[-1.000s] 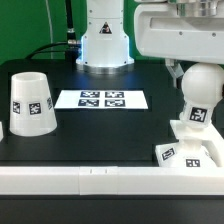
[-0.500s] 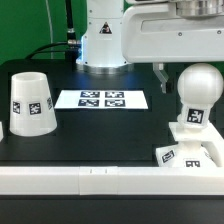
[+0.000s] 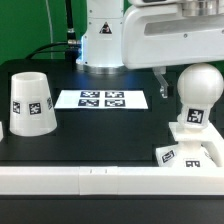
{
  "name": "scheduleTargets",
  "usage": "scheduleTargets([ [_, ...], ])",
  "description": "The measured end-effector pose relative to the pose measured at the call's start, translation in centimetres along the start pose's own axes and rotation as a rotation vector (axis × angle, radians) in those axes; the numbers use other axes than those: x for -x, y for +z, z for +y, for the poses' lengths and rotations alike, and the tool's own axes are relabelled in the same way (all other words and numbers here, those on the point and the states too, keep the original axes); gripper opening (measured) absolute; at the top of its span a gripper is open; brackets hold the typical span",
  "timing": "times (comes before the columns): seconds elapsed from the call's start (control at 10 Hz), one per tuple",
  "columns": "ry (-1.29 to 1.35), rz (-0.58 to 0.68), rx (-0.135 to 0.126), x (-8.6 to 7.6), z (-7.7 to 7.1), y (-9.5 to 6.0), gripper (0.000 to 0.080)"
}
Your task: Assemble lamp
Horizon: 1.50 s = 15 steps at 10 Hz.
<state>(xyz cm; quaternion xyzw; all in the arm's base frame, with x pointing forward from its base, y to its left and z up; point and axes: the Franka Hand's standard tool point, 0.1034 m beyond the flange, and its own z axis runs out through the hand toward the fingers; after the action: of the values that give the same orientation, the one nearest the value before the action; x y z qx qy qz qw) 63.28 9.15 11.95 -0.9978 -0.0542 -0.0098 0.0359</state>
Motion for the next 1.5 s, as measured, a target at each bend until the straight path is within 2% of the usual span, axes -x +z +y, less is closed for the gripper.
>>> scheduleTargets([
  [0.3, -0.316, 0.007, 0.028, -0.2, -0.3, -0.1, 0.0699],
  [0.7, -0.693, -0.01, 0.04, 0.3, -0.8, 0.5, 0.0699],
  [0.9, -0.888, -0.028, 0.053, 0.3, -0.5, 0.4, 0.0699],
  [1.3, -1.109, -0.033, 0.059, 0.2, 0.0, 0.5, 0.0699],
  [1.4, -1.162, -0.038, 0.061, 0.2, 0.3, 0.5, 0.0577],
  [1.5, -1.15, -0.037, 0.061, 0.2, 0.3, 0.5, 0.0577],
])
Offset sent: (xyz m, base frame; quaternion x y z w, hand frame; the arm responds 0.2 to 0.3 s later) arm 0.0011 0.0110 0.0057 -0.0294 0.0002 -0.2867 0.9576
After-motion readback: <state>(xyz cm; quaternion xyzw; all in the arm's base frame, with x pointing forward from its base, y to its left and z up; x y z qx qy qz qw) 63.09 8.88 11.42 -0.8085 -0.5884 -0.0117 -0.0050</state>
